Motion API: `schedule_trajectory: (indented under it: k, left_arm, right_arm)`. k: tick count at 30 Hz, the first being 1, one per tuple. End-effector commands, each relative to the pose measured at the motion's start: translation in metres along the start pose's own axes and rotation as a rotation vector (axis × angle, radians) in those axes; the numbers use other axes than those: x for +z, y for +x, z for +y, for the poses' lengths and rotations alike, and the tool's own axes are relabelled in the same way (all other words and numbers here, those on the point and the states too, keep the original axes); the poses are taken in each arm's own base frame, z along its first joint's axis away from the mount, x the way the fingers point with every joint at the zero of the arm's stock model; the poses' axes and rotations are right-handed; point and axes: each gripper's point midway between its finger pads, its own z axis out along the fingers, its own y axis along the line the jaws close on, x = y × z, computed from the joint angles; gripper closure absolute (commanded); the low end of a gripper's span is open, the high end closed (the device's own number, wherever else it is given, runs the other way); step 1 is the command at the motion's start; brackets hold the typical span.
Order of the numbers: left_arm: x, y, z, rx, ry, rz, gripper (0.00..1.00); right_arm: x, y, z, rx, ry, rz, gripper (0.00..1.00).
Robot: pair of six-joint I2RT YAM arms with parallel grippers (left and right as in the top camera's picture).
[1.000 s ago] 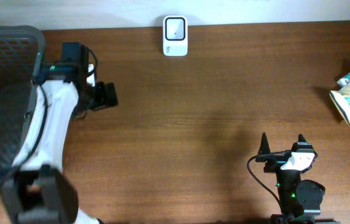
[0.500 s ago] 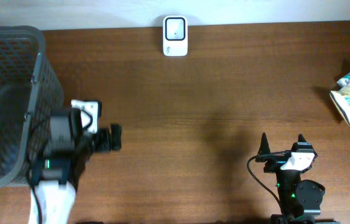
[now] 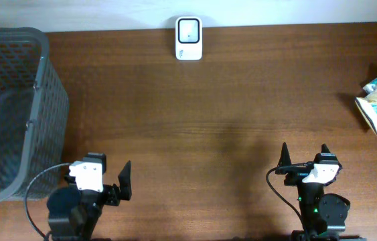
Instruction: Scan the item barcode
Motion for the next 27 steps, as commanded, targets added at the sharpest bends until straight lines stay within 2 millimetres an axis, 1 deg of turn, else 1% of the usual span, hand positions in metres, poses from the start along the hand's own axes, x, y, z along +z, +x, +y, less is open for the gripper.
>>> schedule_trajectory:
  k: [1,7,8,14,20,27]
  left_arm:
    - [0.0,0.003,-0.002,0.027,0.011,-0.074,0.01]
    - [-0.002,-0.021,-0.002,0.065,0.009,-0.282,0.01]
    - [-0.001,-0.027,-0.002,0.076,0.009,-0.344,0.01]
    - [-0.001,-0.04,-0.002,0.102,0.007,-0.491,0.01]
    - [-0.004,-0.05,0.0,0.114,-0.006,-0.577,0.01]
    - [-0.001,-0.05,0.005,0.118,-0.032,-0.652,0.01]
  right_arm:
    - [0.0,0.003,0.0,0.003,0.001,0.003,0.02]
    - [0.0,0.003,0.0,0.003,0.001,0.003,0.02]
    - [0.0,0.003,0.0,0.003,0.001,0.003,0.02]
    - [0.0,0.003,0.0,0.003,0.001,0.003,0.02]
    - [0.0,0.003,0.0,0.003,0.001,0.003,0.01]
    - [0.0,0.003,0.0,0.003,0.001,0.003,0.01]
